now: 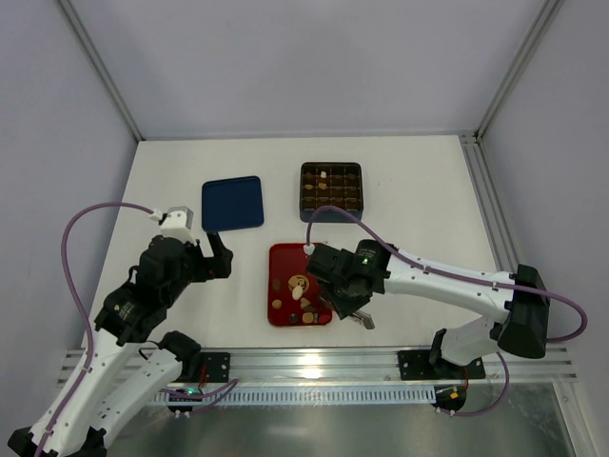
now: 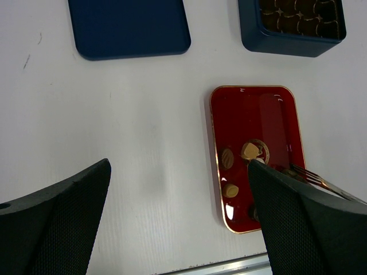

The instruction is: Pack the chocolate

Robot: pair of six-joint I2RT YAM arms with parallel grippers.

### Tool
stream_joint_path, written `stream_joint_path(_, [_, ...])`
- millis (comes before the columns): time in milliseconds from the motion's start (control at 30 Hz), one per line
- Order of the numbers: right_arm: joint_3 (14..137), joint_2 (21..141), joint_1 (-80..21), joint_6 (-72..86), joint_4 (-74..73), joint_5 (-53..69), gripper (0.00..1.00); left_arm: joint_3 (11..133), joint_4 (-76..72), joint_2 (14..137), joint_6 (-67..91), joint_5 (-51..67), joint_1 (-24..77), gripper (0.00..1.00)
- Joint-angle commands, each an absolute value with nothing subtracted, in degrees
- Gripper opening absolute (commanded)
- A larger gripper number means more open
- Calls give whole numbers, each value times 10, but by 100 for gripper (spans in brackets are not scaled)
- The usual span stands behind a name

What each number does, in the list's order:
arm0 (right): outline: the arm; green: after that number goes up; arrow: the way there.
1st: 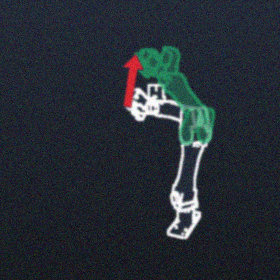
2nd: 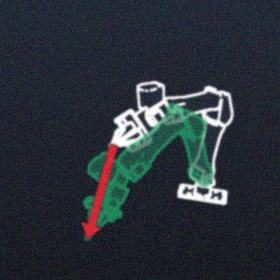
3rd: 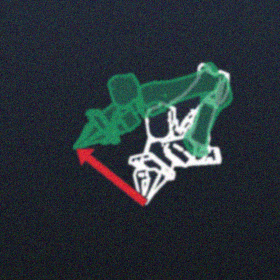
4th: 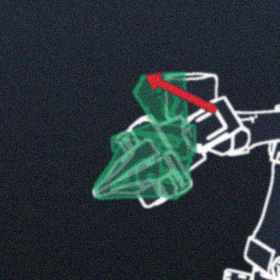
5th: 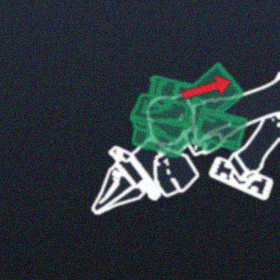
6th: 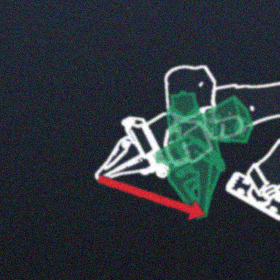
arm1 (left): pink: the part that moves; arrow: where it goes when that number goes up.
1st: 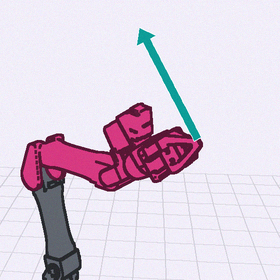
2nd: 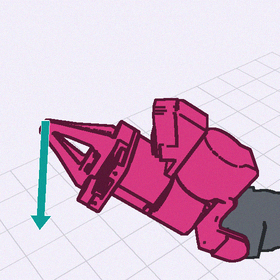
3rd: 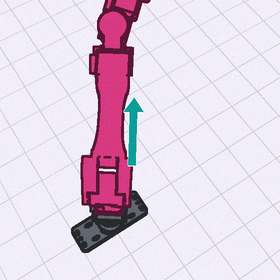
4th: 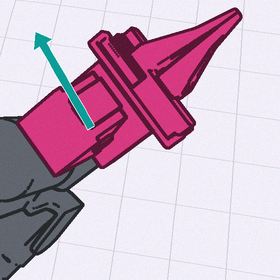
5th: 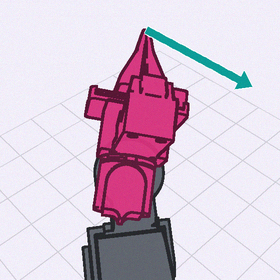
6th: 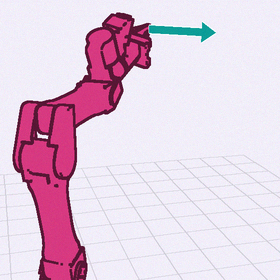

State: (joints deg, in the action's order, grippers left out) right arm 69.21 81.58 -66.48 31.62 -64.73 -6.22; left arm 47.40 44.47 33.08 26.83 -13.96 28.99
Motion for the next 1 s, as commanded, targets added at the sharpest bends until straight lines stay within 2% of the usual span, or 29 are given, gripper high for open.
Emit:
stream_joint_path(0, [713,787,-655,315,-644,-77,31,472,433,327,273,-149,293,100])
stream_joint_path(633, [735,748,-607,316,-605,-73,31,472,434,326,273,-151,293,100])
stream_joint_path(967, [769,761,-515,277,-542,-56,32,472,433,327,274,-151,293,100])
